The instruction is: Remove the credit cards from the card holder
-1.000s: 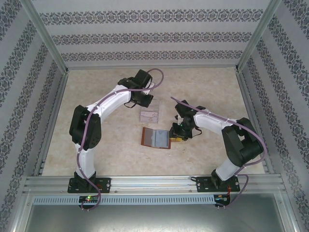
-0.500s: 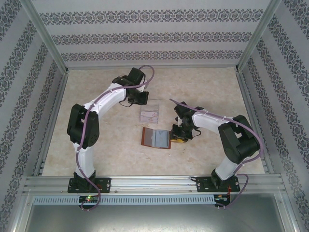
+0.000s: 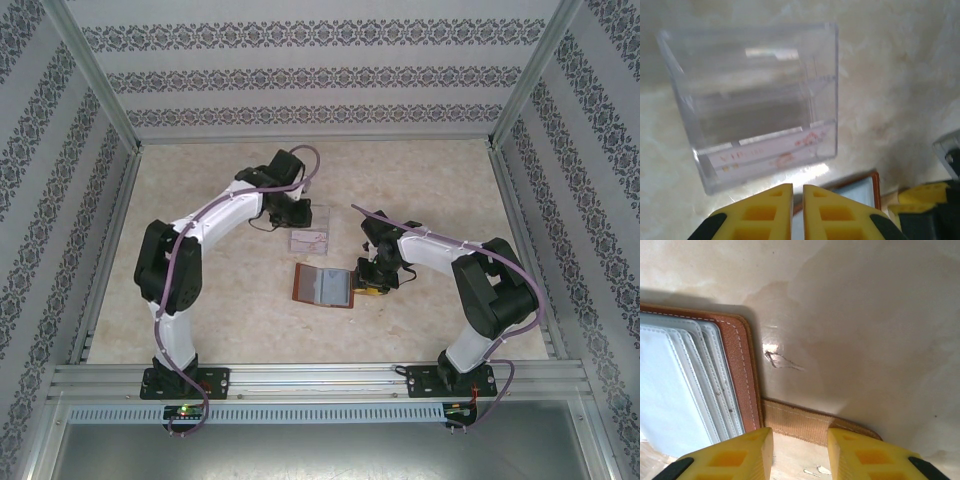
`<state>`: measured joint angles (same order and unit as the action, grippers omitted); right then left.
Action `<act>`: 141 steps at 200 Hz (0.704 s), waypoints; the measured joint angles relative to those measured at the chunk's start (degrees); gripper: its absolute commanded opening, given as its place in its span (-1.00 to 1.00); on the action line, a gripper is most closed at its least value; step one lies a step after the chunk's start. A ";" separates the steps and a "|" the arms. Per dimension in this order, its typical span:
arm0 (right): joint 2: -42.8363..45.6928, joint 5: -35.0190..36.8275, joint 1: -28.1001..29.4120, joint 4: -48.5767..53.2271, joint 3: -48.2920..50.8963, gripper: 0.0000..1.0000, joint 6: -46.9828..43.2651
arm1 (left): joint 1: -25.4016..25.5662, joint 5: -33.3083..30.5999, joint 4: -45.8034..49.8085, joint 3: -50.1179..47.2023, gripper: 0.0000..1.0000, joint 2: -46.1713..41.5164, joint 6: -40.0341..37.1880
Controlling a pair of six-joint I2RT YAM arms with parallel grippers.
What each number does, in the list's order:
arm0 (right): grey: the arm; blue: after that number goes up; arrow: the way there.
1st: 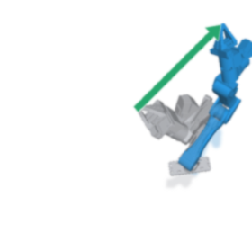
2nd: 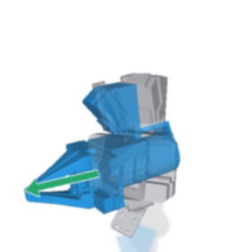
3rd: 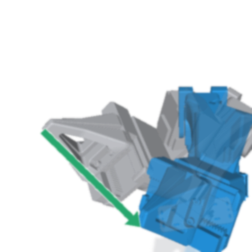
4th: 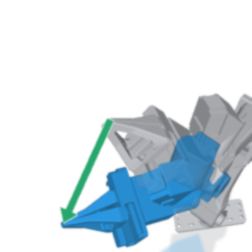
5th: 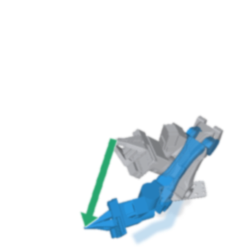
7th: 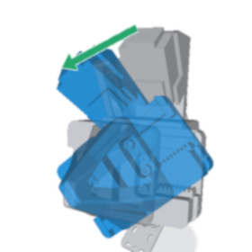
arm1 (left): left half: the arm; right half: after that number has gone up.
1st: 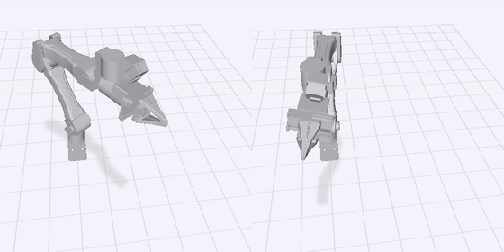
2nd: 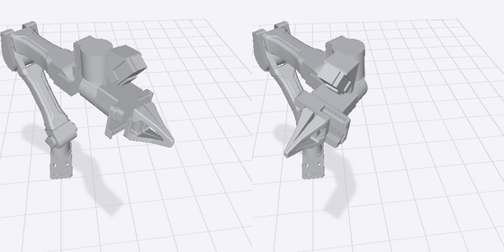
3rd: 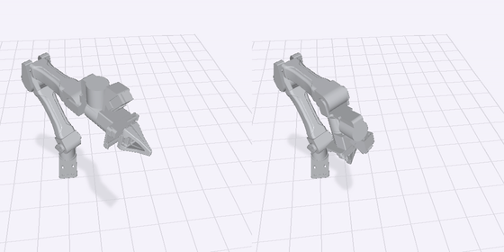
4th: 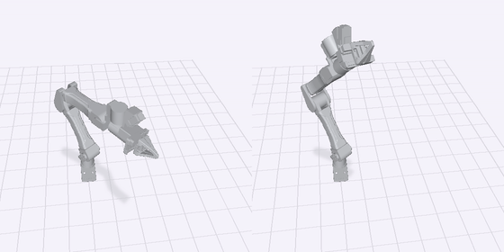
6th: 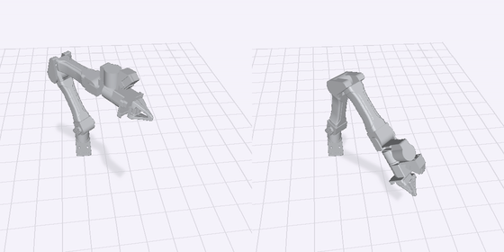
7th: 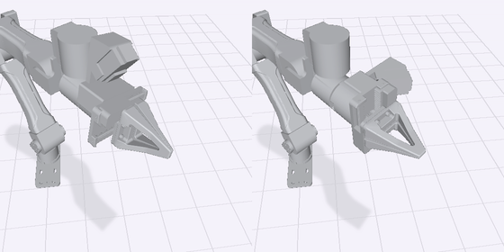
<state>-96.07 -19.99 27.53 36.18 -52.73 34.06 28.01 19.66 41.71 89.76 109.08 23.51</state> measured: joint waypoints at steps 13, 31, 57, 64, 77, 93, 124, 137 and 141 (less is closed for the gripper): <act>0.00 -0.02 0.00 -0.02 0.02 -0.30 -0.17 | 1.01 0.02 -0.39 -2.03 -0.67 -1.33 1.36; 0.00 -0.04 0.00 -0.07 0.04 -0.30 -0.39 | 2.58 0.04 -1.75 -4.50 -0.73 -2.58 3.15; 0.07 -0.15 -0.02 -0.44 0.37 -0.30 -1.03 | 5.16 0.13 -3.98 -8.57 -0.98 -3.93 6.62; 0.13 -0.28 -0.02 -0.46 0.44 -0.30 -1.09 | 5.95 0.35 -4.92 -9.60 -0.98 -4.04 7.37; 0.17 -0.48 -0.04 -0.68 0.61 -0.30 -1.09 | 7.43 0.98 -6.40 -11.23 -0.99 -4.07 9.03; 0.42 -0.50 -0.04 -0.90 0.83 -0.30 -1.09 | 9.35 1.57 -7.87 -12.79 -1.00 -4.07 10.91; 0.87 -0.55 -0.04 -1.57 1.40 -0.30 -1.25 | 12.24 4.48 -11.61 -14.58 -1.00 -3.93 14.64; 1.09 -0.61 -0.04 -1.81 1.62 -0.30 -1.27 | 12.92 6.27 -14.10 -15.63 -1.00 -3.80 16.26; 1.11 -0.63 -0.04 -1.88 1.66 -0.30 -1.27 | 13.09 6.75 -14.75 -15.91 -1.00 -3.76 16.68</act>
<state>-94.96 -20.62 27.49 34.30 -51.07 32.80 41.10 26.41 26.96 73.84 105.32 40.18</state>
